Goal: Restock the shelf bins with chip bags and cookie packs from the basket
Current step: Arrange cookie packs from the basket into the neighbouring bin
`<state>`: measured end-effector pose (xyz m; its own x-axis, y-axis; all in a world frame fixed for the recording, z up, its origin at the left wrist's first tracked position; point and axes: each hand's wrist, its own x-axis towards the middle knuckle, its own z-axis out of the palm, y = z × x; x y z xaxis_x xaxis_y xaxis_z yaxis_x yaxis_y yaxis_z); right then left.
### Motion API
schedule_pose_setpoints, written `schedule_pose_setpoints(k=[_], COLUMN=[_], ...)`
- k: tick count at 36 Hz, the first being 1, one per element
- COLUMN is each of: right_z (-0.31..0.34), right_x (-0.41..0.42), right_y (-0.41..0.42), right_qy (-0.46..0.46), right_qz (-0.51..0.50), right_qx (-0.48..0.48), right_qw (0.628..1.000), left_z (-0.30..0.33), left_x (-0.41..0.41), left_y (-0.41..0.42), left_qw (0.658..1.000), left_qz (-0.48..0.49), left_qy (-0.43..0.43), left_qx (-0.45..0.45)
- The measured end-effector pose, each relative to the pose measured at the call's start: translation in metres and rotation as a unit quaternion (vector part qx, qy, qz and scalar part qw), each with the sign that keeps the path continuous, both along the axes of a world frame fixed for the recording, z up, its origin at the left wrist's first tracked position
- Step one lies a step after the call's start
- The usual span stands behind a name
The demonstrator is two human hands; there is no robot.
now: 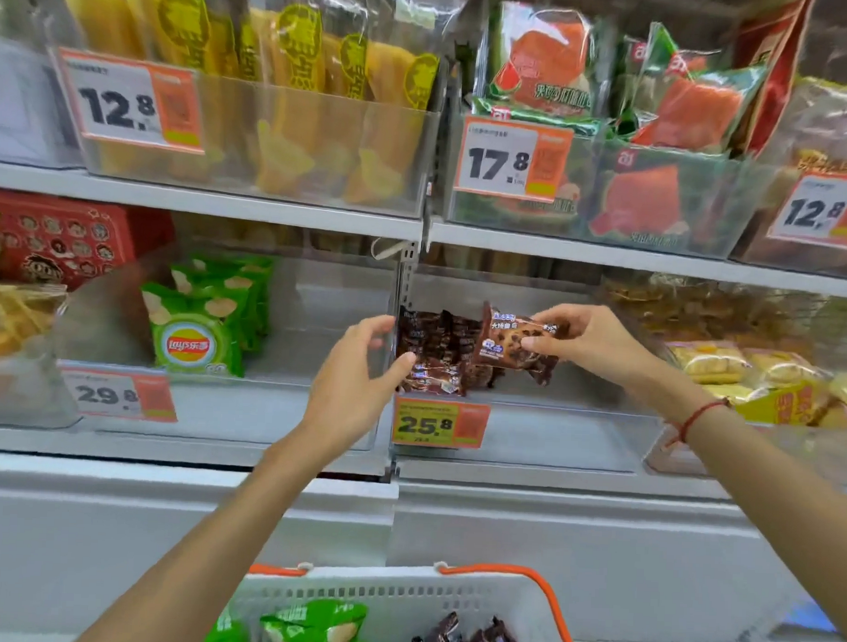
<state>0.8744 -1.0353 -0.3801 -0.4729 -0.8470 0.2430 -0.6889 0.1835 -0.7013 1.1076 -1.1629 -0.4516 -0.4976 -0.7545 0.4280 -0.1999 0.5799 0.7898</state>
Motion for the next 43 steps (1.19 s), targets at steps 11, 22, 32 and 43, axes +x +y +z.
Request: schedule_pose_setpoints(k=[11,22,32,43], right_z=[-0.052,-0.082,-0.072,-0.077], right_x=[-0.065,-0.053,-0.038,-0.039], right_y=[-0.064,-0.102,-0.108,-0.121], right_qy=[0.214,0.275,0.387,0.322], right_qz=[-0.046,-0.013,0.022,-0.018], right_qx=[0.19,0.193,0.185,0.197], right_qw=[0.957,0.942,0.903,0.926], left_z=[-0.025,-0.024,-0.027,-0.029], left_x=[-0.007,-0.005,-0.004,-0.005], left_y=[-0.022,-0.03,-0.032,-0.031], left_qw=[1.0,0.999,0.999,0.999], left_qz=[-0.006,-0.034,-0.037,-0.013], left_qy=[-0.012,0.007,0.007,0.0], left_qx=[-0.004,0.036,0.036,0.029])
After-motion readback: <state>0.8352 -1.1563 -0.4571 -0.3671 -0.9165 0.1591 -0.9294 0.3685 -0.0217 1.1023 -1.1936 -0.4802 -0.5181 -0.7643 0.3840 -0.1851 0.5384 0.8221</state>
